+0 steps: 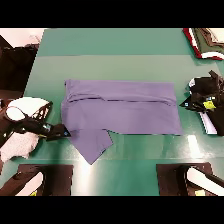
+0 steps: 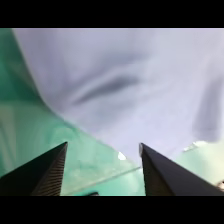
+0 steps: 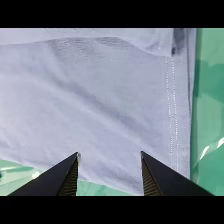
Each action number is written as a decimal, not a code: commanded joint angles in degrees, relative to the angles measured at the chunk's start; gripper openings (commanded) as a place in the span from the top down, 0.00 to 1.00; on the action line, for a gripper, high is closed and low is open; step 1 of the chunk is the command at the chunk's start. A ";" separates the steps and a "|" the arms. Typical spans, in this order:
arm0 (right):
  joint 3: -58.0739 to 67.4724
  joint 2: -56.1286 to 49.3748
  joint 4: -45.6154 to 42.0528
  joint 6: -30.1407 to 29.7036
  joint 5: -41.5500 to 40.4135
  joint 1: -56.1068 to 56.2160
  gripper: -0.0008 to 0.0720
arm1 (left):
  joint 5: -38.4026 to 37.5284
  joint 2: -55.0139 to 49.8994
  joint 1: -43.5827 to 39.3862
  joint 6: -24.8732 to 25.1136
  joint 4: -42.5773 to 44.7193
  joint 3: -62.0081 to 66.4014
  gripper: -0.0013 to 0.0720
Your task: Fold the shirts.
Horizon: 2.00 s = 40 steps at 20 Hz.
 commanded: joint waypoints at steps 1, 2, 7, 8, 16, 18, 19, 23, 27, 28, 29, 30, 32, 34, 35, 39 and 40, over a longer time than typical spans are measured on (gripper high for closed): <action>-0.57 0.57 1.16 -0.46 -0.13 -0.35 0.40 | 2.14 1.70 0.07 -0.48 -2.23 -5.09 0.25; -0.57 0.57 1.11 -0.46 -0.13 -0.35 0.40 | 3.02 1.70 -0.09 -0.46 -2.95 -5.51 0.25; -0.57 0.57 1.11 -0.46 -0.13 -0.35 0.40 | 8.61 1.70 -0.11 -0.26 -6.29 -6.73 0.25; -0.57 0.57 1.14 -0.46 -0.11 -0.35 0.40 | 9.60 1.70 -0.11 -0.26 -6.95 -7.06 0.25; -0.59 0.57 0.46 -0.48 1.07 -0.37 0.40 | 11.06 1.70 -0.11 3.39 -10.43 -9.97 0.93; -0.63 0.57 -2.97 -0.48 2.60 -0.37 0.40 | 9.55 1.70 -0.11 3.82 -11.23 -9.42 0.95; -0.74 0.57 -6.12 -0.46 3.58 -0.46 0.40 | 7.93 1.70 -0.11 4.79 -10.93 -8.50 0.95; -7.52 0.57 -10.12 -0.59 5.46 -6.19 0.40 | 3.56 1.70 -0.11 6.25 -9.94 -3.04 0.95; -17.64 0.55 -9.49 -1.73 0.17 -12.24 0.40 | 3.93 1.70 -0.11 6.25 -9.94 -0.37 0.95; -19.17 0.55 -9.46 -2.14 -1.07 -12.28 0.40 | 4.15 1.70 -0.11 6.25 -9.92 -0.37 0.95; -20.35 0.55 -9.49 -2.56 -2.21 -11.82 0.40 | 4.15 1.70 -0.11 6.25 -9.92 -0.39 0.95; -21.03 0.55 -9.49 -2.56 -3.19 -10.95 0.40 | 4.11 1.70 -0.11 6.25 -9.94 -0.39 0.95; -21.27 0.55 -9.44 -2.54 -4.26 -8.66 0.40 | 4.11 1.70 -0.11 6.23 -9.94 -0.37 0.95; -21.27 0.57 -9.44 -2.49 -5.44 -6.43 0.46 | 4.09 1.70 -0.11 6.23 -9.94 -0.39 0.95; -21.27 0.57 -9.46 -2.49 -5.97 -5.66 0.58 | 4.09 1.70 -0.11 6.23 -9.94 -0.37 0.95; -21.27 0.57 -9.57 -2.51 -6.56 -4.94 0.87 | 3.61 1.70 -0.11 6.23 -9.92 -0.37 0.95; -21.24 0.57 -9.70 -2.54 -6.54 -4.94 0.96 | 3.58 1.70 -0.11 6.23 -9.92 -0.39 0.95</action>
